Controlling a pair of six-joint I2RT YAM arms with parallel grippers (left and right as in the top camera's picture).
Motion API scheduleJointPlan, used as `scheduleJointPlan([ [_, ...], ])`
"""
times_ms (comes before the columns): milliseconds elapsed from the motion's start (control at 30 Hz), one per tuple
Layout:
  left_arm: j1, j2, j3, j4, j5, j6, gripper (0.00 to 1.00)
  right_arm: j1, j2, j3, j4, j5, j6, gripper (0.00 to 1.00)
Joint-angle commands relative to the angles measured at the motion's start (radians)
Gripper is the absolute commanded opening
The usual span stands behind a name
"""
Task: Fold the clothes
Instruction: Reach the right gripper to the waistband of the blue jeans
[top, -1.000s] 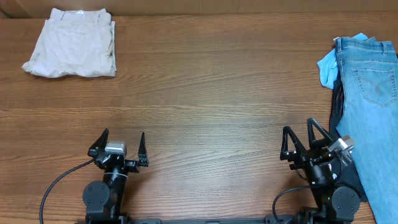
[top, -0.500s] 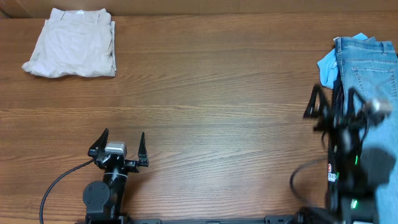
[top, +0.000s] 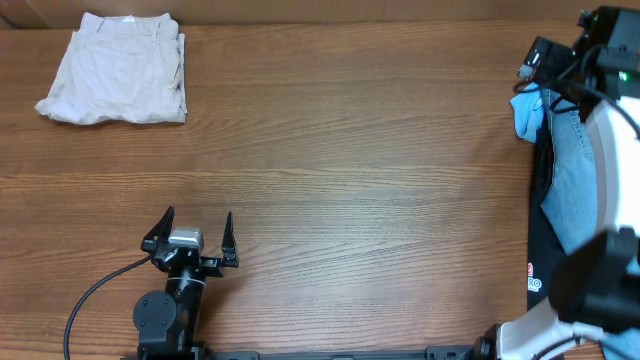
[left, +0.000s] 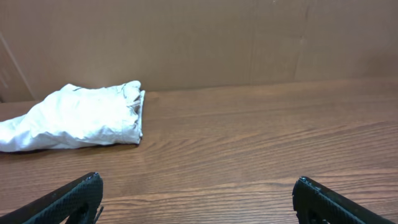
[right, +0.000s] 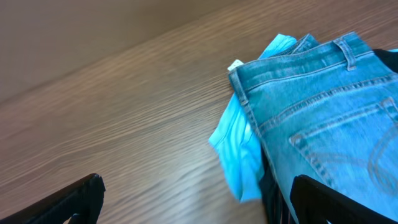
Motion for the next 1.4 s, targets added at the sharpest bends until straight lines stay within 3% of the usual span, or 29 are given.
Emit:
scheduleJointPlan([
  [0, 0.007, -0.011, -0.005, 0.0, -0.009, 0.012, 1.0, -0.014, 0.063, 0.056, 0.034, 0.013, -0.095, 1.0],
  [167, 0.007, -0.011, -0.005, 0.0, -0.009, 0.012, 1.0, -0.019, 0.179, 0.057, 0.161, 0.149, -0.214, 1.0],
  [467, 0.007, -0.011, -0.005, 0.0, -0.009, 0.012, 1.0, -0.019, 0.33, 0.057, 0.35, 0.267, -0.292, 1.0],
  [1000, 0.007, -0.011, -0.005, 0.0, -0.009, 0.012, 1.0, -0.022, 0.518, 0.057, 0.459, 0.355, -0.322, 0.99],
  [1167, 0.007, -0.011, -0.005, 0.0, -0.009, 0.012, 1.0, -0.026, 0.527, 0.057, 0.494, 0.378, -0.317, 0.91],
  [1367, 0.007, -0.011, -0.005, 0.0, -0.009, 0.012, 1.0, -0.03, 0.528, 0.057, 0.508, 0.378, -0.314, 0.88],
])
